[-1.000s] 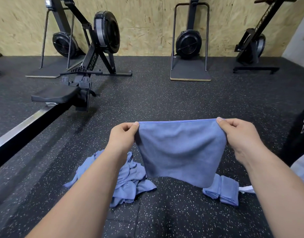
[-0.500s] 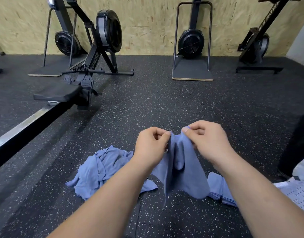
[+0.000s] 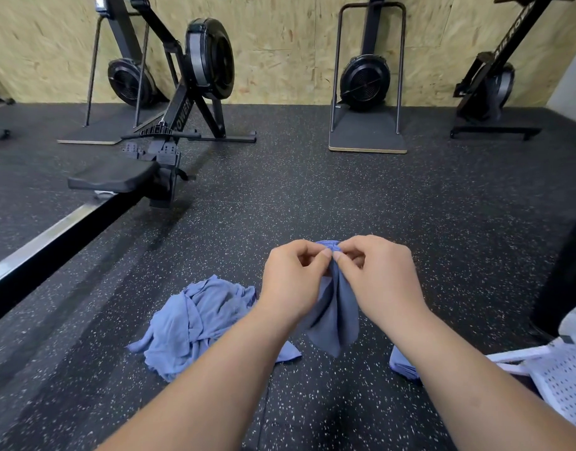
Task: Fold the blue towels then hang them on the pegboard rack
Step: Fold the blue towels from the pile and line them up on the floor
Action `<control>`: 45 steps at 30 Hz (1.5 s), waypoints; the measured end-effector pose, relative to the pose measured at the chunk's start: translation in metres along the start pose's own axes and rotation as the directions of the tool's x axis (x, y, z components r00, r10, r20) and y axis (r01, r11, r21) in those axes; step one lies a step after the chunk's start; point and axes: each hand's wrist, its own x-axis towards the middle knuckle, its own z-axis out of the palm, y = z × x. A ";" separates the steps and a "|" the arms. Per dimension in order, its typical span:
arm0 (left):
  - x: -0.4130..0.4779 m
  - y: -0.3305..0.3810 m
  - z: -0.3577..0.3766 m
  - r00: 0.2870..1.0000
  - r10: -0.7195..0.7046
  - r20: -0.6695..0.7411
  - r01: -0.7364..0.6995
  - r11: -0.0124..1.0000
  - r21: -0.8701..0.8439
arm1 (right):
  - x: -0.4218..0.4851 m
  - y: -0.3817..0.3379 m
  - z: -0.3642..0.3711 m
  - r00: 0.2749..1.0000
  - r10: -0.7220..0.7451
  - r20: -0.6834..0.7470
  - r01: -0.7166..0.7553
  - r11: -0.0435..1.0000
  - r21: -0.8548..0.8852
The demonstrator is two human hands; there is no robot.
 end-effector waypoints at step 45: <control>0.023 -0.004 -0.043 0.971 0.209 0.118 -0.227 0.643 0.731 | 0.018 0.060 -0.021 0.965 0.194 0.179 -0.130 0.940 -0.317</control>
